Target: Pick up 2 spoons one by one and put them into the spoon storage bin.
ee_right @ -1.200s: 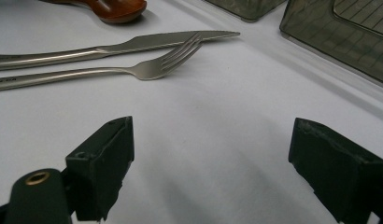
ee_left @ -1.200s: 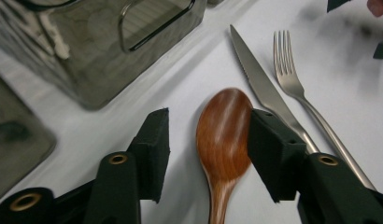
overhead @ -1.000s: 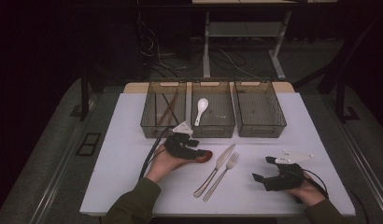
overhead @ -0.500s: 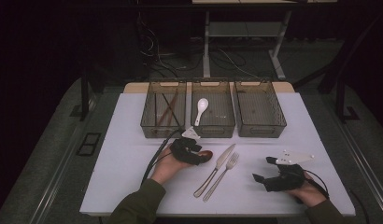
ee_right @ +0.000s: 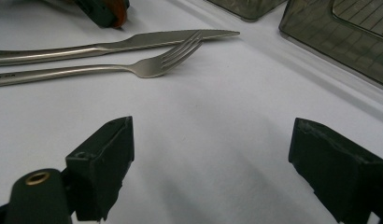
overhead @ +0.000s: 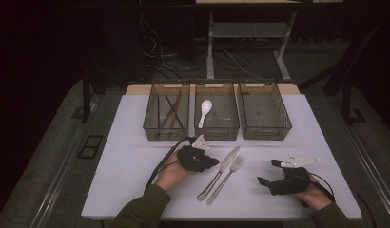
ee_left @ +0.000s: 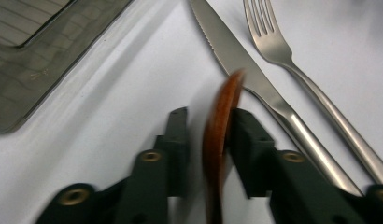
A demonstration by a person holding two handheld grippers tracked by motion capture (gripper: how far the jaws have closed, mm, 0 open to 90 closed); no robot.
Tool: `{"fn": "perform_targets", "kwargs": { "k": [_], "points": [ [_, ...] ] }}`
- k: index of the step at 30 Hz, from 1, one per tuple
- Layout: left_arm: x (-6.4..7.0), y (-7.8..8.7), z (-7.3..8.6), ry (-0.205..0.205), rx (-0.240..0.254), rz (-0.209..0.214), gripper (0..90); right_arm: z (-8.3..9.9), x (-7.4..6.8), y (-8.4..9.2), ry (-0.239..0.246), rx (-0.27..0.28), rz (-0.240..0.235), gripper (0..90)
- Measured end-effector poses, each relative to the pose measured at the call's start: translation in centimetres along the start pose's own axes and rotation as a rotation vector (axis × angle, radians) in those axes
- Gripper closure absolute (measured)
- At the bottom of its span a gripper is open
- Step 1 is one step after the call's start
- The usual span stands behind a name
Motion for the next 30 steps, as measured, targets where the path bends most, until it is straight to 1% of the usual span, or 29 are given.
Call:
{"fn": "perform_targets", "kwargs": {
  "k": [1,2,6,8,10,12,13,17,18,20,22,23,27,28,30],
  "points": [
    [0.0,0.0,0.0,-0.004,-0.005,0.0,76.7,0.0,0.0,0.0,0.0,-0.001,0.0,14.0],
    [0.0,0.0,0.0,-0.004,-0.004,-0.001,78.4,0.0,0.0,0.0,0.001,-0.001,0.0,14.0],
    [0.1,0.0,-0.1,0.001,-0.003,-0.001,79.0,0.0,0.0,0.0,0.001,-0.004,0.0,14.0],
    [0.1,0.0,-0.1,-0.002,-0.009,0.001,79.2,0.0,0.0,0.0,0.001,-0.003,0.0,14.0],
    [0.2,0.0,-0.2,-0.006,-0.011,0.015,79.4,0.0,0.0,0.0,0.001,-0.002,-0.001,14.0],
    [0.3,-0.1,-0.3,-0.008,-0.009,0.02,79.5,0.0,0.0,0.0,0.001,-0.002,0.0,14.0],
    [0.3,-0.1,-0.4,-0.001,-0.005,0.024,79.5,0.0,0.0,0.0,0.003,-0.004,-0.001,13.9],
    [0.3,0.2,-0.7,0.004,0.007,0.03,79.6,0.0,0.0,0.0,0.003,-0.006,-0.002,14.0],
    [0.3,0.3,-0.8,0.013,0.012,0.027,79.7,0.0,0.0,0.0,0.004,-0.006,-0.002,14.0],
    [0.1,0.6,-0.9,0.01,0.015,0.027,79.7,0.0,0.0,0.0,0.003,-0.005,-0.002,14.0],
    [0.1,0.8,-1.0,0.023,0.027,0.022,79.8,0.0,0.0,0.0,0.004,-0.006,-0.002,14.0],
    [0.0,1.0,-1.1,0.026,0.029,0.022,79.8,0.0,0.0,0.0,0.005,-0.006,-0.002,14.0],
    [-0.5,1.7,-1.5,0.051,0.054,0.001,79.9,0.0,0.0,0.0,0.005,-0.008,-0.001,14.0],
    [-0.7,1.8,-1.6,0.049,0.052,0.0,79.9,0.0,0.0,0.0,0.004,-0.008,-0.002,14.0],
    [-1.0,2.0,-1.8,0.054,0.065,0.0,79.9,0.0,0.0,0.0,0.004,-0.007,0.0,14.0]
  ]
}}
Point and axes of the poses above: each handheld gripper's, and its own axes: y roughly backward along the jaws, z roughly out of its underside, x roughly to its right, the point moved 5 cm from there along -y, roughly forward along the jaws, and after that the axes turned 9 degrees about z, right-handed, at the moved point
